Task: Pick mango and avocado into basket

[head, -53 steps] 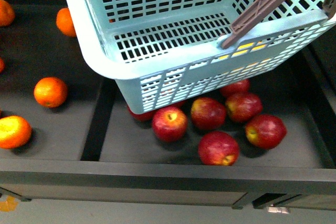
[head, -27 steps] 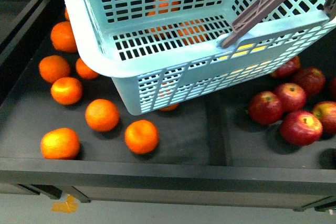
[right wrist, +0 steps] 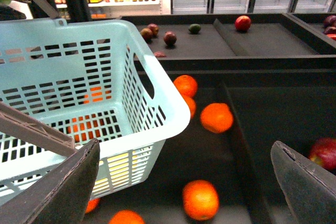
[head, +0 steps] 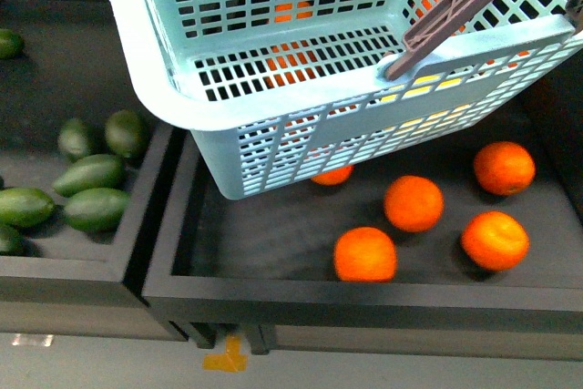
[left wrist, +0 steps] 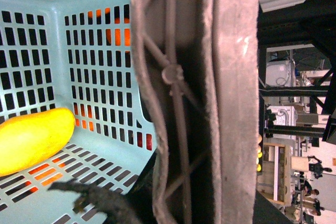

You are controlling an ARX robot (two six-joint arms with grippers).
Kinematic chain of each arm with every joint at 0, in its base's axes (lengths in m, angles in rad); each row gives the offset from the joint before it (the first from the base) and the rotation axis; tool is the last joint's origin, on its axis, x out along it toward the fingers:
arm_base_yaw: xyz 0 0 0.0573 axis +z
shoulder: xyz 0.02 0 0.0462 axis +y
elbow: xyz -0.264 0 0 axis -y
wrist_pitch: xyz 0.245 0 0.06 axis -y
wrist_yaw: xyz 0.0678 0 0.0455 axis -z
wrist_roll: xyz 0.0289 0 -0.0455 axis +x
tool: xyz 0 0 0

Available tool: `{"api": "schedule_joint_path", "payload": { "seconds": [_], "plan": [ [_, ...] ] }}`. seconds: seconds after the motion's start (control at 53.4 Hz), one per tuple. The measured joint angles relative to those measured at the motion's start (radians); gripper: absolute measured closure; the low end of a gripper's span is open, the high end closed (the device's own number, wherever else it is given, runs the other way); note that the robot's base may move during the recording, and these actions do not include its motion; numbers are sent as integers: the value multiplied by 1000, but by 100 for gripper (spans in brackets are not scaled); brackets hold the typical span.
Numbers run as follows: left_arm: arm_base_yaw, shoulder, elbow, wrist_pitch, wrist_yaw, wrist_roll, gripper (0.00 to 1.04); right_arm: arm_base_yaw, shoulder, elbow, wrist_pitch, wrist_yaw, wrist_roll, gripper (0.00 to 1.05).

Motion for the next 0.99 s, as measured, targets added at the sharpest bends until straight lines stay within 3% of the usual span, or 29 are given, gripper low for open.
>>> {"api": "schedule_joint_path", "payload": {
  "seconds": [0.992],
  "plan": [
    [1,0,0,0,-1,1,90,0,2,0,0,0,0,9]
  ]
}}
